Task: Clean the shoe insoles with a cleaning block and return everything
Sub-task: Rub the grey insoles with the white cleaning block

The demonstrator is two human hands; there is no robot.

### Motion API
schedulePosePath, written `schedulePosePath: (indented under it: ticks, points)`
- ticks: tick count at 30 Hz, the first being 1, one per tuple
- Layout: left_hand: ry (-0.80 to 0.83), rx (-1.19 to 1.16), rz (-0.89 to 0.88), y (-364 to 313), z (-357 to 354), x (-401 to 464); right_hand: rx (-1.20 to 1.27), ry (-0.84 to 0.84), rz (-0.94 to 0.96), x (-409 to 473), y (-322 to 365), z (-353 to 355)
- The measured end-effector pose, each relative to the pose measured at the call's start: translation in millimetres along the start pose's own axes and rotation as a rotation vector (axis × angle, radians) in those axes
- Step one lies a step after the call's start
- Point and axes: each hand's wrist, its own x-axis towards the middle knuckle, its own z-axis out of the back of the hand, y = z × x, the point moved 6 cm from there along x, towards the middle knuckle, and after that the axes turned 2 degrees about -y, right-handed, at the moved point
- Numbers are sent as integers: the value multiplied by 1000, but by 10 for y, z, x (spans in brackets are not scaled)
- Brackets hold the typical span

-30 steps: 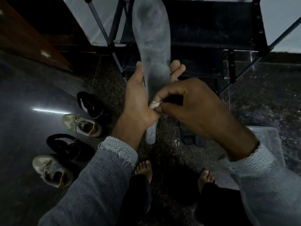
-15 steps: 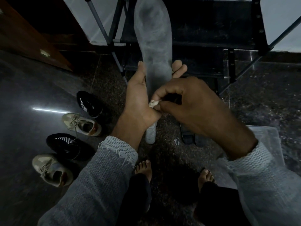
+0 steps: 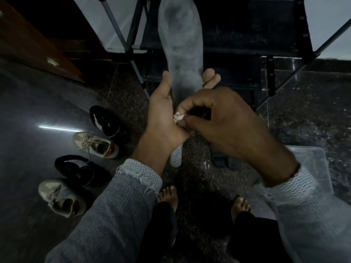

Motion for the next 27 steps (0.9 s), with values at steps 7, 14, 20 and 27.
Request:
schedulePosePath:
  ticks: [7,14,20,27]
  points:
    - [27,17,34,109,-20,4,69,-338,-57,-9,-72,-19]
    - [39,-6,56,99,-36,-7,76,-234,-66,22,-51,28]
    - [28,22,-1,77,-34,-3,108,-127,-66,3,-40,8]
    - [48,3,45,251,-13,25,87,-441,-99,24,-117,63]
